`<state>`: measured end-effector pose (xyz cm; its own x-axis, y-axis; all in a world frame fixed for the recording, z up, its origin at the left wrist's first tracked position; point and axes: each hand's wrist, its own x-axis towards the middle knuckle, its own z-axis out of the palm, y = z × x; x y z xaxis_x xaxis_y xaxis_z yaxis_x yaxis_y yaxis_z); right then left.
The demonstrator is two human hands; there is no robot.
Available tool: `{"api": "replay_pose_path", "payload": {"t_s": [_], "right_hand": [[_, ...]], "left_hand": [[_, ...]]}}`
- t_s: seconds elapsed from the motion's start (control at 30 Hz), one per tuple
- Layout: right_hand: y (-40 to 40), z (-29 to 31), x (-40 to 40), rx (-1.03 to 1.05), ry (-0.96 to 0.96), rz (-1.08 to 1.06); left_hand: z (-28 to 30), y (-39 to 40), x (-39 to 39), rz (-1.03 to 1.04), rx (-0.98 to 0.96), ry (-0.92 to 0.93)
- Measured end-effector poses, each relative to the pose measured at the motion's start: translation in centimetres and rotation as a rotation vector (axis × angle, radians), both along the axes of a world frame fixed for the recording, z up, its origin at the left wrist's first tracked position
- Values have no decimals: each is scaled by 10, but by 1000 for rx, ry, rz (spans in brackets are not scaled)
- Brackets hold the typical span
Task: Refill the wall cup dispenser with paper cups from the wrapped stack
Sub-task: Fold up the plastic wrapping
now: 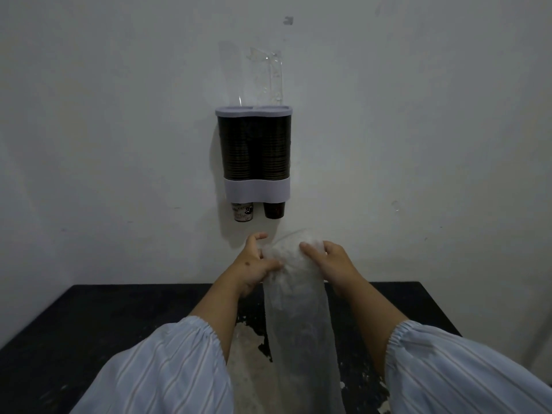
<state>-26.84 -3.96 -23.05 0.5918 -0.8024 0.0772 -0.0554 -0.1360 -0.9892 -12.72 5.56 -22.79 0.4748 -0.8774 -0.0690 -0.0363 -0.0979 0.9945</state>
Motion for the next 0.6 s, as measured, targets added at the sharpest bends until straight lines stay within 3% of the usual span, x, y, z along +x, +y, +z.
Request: {"api": "replay_pose_path", "payload": {"t_s": [0.37, 0.6], "right_hand": [[4, -3, 0, 67, -20, 62], [2, -5, 1, 3, -39, -5]], "left_hand": [[-3, -2, 6, 159, -120, 45], [-2, -5, 6, 176, -128, 15]]}}
